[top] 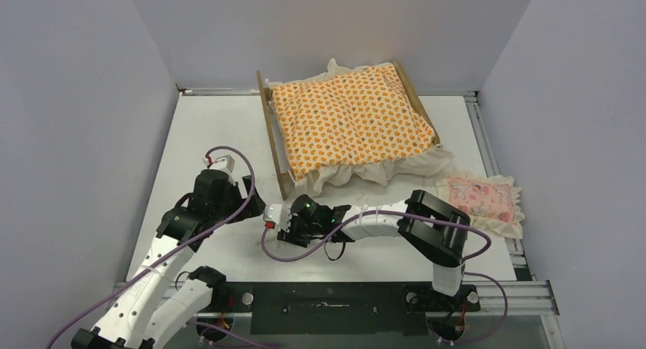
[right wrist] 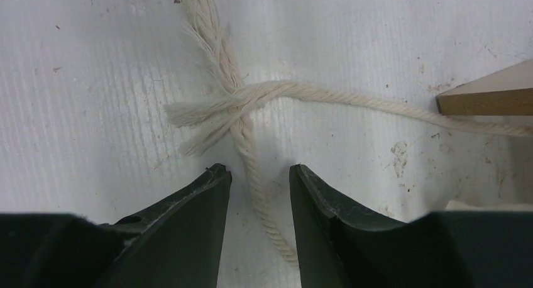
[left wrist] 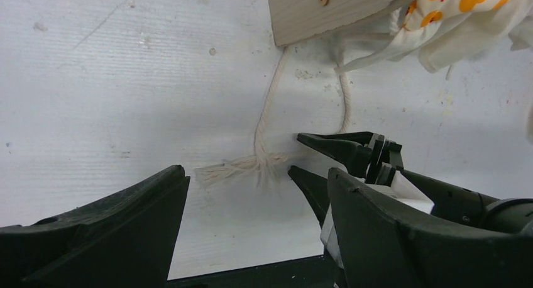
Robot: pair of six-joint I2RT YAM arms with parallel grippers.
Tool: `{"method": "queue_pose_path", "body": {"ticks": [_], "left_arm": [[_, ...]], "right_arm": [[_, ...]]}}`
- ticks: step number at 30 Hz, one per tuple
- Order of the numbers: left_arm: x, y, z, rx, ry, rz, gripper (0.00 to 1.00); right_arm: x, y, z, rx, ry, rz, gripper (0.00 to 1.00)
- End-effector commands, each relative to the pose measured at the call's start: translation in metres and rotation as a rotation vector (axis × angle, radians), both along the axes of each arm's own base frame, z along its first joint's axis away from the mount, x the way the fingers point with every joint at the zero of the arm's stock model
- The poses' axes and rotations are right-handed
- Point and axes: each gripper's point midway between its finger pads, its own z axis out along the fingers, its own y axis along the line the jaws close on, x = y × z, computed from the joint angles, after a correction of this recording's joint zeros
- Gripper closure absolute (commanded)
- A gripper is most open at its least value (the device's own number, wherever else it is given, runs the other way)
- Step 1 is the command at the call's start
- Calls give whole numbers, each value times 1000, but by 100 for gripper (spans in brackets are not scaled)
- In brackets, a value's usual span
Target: Set up the pet bed
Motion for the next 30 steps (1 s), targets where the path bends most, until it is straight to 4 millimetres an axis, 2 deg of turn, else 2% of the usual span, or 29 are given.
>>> {"method": "queue_pose_path", "body": {"ticks": [1,5,9,14,17,21,27,30], "left_arm": [[8,-11,-6,-50,8,-2,20],[15,-20,-22,-57,50,-34,21],[21,-28,-38,-63,91,-48,23],[26,-39,-57,-61,132,-61,25],[27,-56,-66,-51,145,-87,25],[28,-74,-79,-7,140,-85,25],[22,-93,-108,9,176,-58,26],[16,-94,-125,68,191,-29,30]], "right_arm": [[-9,10,-4,26,53,69,65],[-31,-7,-7,11,116,78,84],[-54,-26,8,6,155,90,95],[-70,-44,32,33,189,70,95],[-72,-48,43,71,177,68,95],[-72,-51,39,59,177,62,95],[-72,-50,40,74,174,62,95],[-71,-49,42,94,168,61,95]]}}
